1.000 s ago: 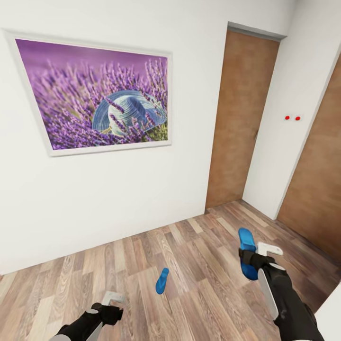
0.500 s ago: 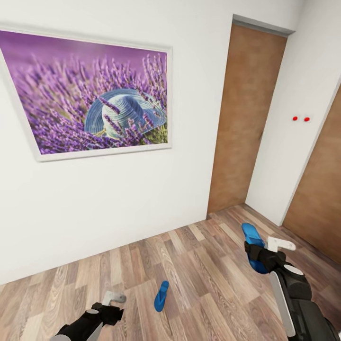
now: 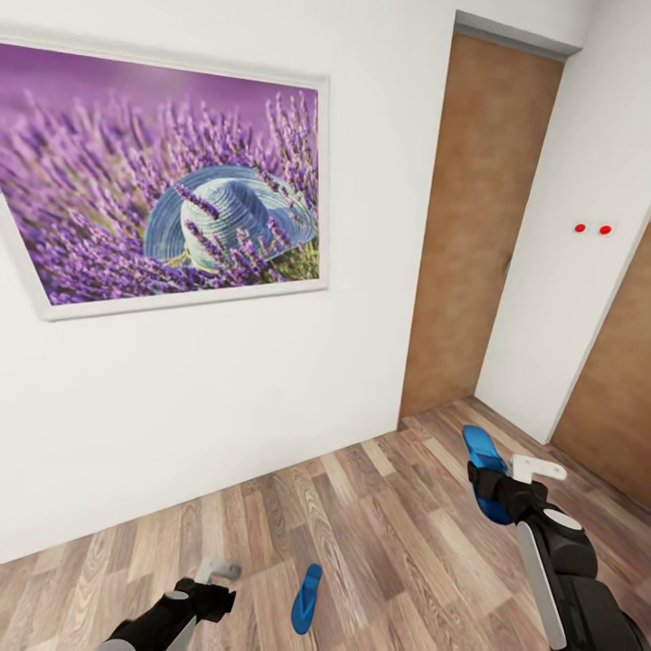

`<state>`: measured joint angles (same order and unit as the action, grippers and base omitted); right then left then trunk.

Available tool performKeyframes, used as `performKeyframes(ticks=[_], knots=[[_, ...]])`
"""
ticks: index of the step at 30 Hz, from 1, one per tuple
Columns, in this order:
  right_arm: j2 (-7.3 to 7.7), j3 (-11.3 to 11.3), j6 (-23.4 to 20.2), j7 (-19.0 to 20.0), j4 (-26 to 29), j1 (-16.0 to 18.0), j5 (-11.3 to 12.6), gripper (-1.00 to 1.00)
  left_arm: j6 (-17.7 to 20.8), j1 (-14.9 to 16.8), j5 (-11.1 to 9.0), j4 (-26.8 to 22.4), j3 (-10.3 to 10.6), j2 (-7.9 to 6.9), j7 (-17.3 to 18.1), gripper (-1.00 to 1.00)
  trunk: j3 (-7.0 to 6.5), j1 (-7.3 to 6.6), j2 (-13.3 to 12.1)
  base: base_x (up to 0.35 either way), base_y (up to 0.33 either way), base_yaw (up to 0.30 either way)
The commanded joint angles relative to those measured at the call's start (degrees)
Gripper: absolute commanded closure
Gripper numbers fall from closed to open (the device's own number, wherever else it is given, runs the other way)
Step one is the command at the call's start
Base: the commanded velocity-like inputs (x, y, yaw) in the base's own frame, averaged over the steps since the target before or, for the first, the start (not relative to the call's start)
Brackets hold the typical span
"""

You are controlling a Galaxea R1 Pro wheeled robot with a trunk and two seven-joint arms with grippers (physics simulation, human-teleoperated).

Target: In the bedroom, move the book from the bed onto either nightstand, and place the two sandals side by side next to the bed.

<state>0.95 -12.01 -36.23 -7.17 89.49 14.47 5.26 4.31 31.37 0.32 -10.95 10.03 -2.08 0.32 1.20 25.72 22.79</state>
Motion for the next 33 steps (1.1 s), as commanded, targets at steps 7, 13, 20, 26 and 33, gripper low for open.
performKeyframes(ticks=[7, 13, 20, 26, 33], knots=[[0.00, 0.0, -0.2, -0.5, -0.3, 0.0, 0.5, 1.00, 0.3, 0.0, 0.0, -0.2, 0.5, 0.03, 0.0, -1.00, 0.12, 0.06, 0.1, 0.154, -0.017, 0.000], [0.01, 0.0, -0.2, -0.5, -0.4, 0.0, 0.5, 1.00, 0.3, -0.1, 0.0, -0.2, 1.7, 0.05, 0.0, -1.00, 0.12, 0.06, 0.1, 0.075, -0.147, 0.000], [0.02, -0.1, -0.2, -0.5, -0.4, 0.0, 0.5, 1.00, 0.3, -0.1, 0.0, -0.2, 2.1, 0.06, 0.0, -1.00, 0.12, 0.06, 0.1, 0.017, -0.038, 0.000], [0.02, -0.1, -0.2, -0.5, -0.7, 0.0, 0.5, 1.00, 0.3, -0.1, 0.0, -0.2, 2.1, 0.06, 0.0, -1.00, 0.12, 0.06, 0.1, 0.004, -0.008, 0.000], [0.02, -0.1, -0.2, -0.5, -1.0, 0.0, 0.5, 1.00, 0.3, -0.1, 0.0, -0.2, 2.2, 0.06, 0.0, -1.00, 0.12, 0.06, 0.1, 0.001, -0.001, 0.000]])
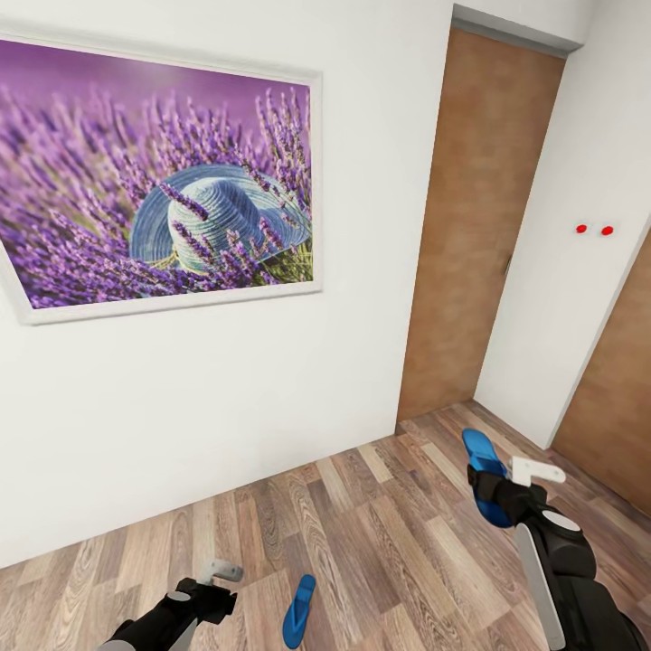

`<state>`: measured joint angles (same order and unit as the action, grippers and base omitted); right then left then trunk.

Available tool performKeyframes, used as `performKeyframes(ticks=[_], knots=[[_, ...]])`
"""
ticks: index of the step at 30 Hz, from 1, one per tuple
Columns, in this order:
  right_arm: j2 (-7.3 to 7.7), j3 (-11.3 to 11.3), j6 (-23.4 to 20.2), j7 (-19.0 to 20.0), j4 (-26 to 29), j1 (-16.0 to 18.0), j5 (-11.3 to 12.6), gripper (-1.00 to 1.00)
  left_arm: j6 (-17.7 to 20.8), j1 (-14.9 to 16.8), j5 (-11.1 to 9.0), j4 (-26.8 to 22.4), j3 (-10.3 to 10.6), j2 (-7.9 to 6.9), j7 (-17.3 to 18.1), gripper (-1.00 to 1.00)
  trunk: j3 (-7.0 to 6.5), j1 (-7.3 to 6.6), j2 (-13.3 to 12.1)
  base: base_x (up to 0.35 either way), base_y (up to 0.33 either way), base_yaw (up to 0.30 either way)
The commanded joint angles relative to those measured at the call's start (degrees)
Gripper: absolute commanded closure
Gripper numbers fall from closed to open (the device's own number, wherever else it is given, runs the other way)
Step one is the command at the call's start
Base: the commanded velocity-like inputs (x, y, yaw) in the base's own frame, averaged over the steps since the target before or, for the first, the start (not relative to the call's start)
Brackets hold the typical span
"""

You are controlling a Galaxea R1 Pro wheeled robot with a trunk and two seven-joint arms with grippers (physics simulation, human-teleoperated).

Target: In the bedroom, move the book from the bed onto either nightstand, and place the two sandals side by side next to the bed.

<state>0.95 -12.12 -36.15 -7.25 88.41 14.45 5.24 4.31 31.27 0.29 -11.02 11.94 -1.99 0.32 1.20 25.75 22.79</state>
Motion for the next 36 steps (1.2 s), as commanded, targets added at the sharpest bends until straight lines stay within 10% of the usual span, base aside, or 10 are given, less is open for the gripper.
performKeyframes(ticks=[1, 36], knots=[[0.00, 0.0, -0.2, -0.5, -0.2, 0.1, 0.6, 1.00, 0.4, 0.0, 0.0, -0.1, 0.3, -0.03, 0.0, -1.00, 0.13, 0.04, 0.1, 0.000, 0.000, 0.000], [0.02, 0.1, -0.1, -0.5, -2.4, 0.1, 0.6, 1.00, 0.4, 0.0, 0.1, -0.1, 0.3, 0.03, 0.1, -1.00, 0.13, 0.04, 0.1, 0.000, 0.000, 0.000]])
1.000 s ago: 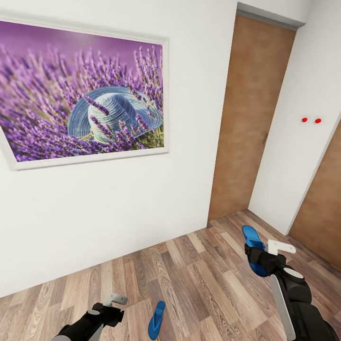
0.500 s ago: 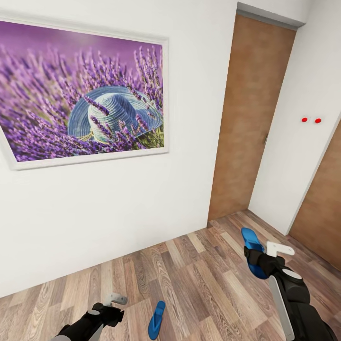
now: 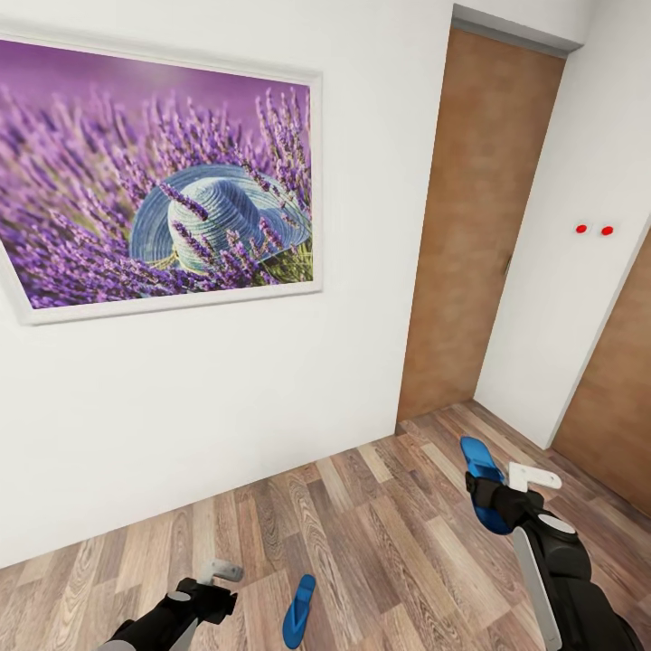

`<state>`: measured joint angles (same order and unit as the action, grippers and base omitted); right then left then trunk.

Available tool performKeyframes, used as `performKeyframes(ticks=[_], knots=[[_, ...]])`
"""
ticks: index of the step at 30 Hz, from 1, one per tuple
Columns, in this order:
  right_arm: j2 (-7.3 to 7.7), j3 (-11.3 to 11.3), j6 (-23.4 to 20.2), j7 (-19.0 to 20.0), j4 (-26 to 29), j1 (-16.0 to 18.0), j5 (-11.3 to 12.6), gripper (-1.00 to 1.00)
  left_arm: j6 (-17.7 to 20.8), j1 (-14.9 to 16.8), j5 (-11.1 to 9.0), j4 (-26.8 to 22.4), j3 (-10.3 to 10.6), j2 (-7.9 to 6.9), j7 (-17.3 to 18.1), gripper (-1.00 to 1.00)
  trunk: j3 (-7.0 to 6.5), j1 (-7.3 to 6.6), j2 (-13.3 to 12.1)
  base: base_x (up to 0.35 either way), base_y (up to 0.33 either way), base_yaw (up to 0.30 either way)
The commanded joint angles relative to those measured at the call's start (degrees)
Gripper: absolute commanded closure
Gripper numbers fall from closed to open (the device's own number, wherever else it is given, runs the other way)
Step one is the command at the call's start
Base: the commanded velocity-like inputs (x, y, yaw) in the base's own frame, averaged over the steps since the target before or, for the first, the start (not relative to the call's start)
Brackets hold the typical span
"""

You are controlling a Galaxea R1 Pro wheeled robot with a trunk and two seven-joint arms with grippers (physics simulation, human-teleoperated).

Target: In the bedroom, move the book from the bed onto either nightstand, and place the two sandals side by side next to the bed.

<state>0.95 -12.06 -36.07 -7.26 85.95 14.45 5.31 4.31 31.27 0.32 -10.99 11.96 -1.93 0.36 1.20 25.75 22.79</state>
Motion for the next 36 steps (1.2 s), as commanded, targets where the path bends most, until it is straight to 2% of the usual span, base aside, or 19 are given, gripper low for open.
performKeyframes(ticks=[1, 11, 28, 36], knots=[[0.02, 0.0, -0.2, -0.5, 0.1, 0.0, 0.6, 1.00, 0.4, 0.0, 0.0, -0.1, 0.3, -0.03, 0.0, -1.00, 0.13, 0.04, 0.1, 0.000, 0.000, 0.000], [0.00, 0.1, -0.2, -0.5, 0.0, 0.0, 0.6, 1.00, 0.4, 0.0, 0.0, -0.2, 0.3, 0.06, 0.0, -1.00, -0.01, 0.04, 0.1, 0.016, 0.000, -0.093], [0.02, 0.1, -0.1, -0.4, -0.8, 0.0, 0.6, 1.00, 0.4, 0.0, 0.0, -0.2, 0.3, 0.08, 0.1, -1.00, -0.61, 0.04, 0.1, 0.083, 0.000, -0.263], [-0.04, 0.2, 2.0, -0.4, -1.7, 0.0, 0.5, 1.00, 0.4, 0.0, 0.0, -0.2, 0.3, 0.08, 0.0, -1.00, -0.82, 0.04, 0.1, 0.048, 0.006, -0.276]])
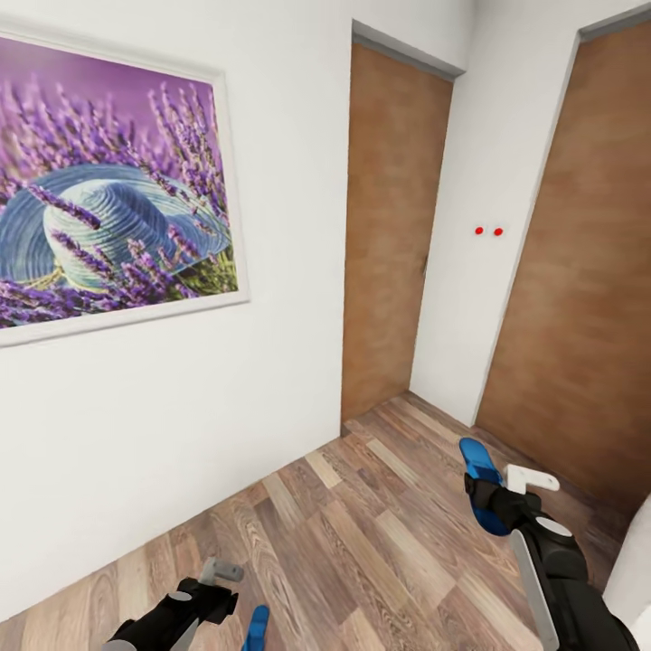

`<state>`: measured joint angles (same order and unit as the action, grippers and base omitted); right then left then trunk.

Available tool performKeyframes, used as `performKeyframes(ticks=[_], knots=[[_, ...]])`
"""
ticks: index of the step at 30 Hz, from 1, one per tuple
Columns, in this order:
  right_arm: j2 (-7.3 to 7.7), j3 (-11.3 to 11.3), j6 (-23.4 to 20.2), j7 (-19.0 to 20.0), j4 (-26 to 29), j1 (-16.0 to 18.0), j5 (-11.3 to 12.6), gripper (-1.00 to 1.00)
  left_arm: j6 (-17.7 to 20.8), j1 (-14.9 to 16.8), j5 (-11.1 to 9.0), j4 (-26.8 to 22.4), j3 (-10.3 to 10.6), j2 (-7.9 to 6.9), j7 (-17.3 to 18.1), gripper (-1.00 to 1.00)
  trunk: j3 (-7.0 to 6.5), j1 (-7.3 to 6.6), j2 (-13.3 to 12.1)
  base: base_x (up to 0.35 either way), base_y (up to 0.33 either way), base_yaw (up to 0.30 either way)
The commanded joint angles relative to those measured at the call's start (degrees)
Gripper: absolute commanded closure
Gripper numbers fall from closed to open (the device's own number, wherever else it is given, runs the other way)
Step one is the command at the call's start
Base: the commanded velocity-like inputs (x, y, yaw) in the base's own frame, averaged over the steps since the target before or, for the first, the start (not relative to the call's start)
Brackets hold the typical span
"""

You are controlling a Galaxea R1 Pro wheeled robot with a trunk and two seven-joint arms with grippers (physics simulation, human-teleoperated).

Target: In the bedroom, move the book from the bed onto either nightstand, and place the two sandals side by side next to the bed.

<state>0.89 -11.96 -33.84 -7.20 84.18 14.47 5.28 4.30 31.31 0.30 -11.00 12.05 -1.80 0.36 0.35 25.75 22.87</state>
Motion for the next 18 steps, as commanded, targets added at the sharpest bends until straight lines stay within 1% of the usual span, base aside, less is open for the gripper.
performKeyframes(ticks=[1, 9, 18], knots=[[0.03, 0.1, -0.1, -0.5, -0.1, 0.0, 0.5, 1.00, 0.4, 0.0, 0.0, -0.2, 0.3, -0.04, 0.0, -1.00, 0.01, 0.04, 0.0, 0.120, 0.046, -0.276], [0.00, 0.1, 0.3, -0.5, -0.6, 0.0, 0.5, 1.00, 0.4, 0.0, 0.0, -0.2, 0.3, -0.04, 0.0, -1.00, -0.20, 0.04, 0.0, 0.136, 0.077, -0.276], [0.01, 0.1, 0.3, -0.5, -0.7, 0.0, 0.6, 1.00, 0.4, 0.0, 0.0, -0.2, 0.3, -0.04, 0.1, -1.00, -0.43, 0.04, 0.0, 0.027, 0.141, -0.276]])
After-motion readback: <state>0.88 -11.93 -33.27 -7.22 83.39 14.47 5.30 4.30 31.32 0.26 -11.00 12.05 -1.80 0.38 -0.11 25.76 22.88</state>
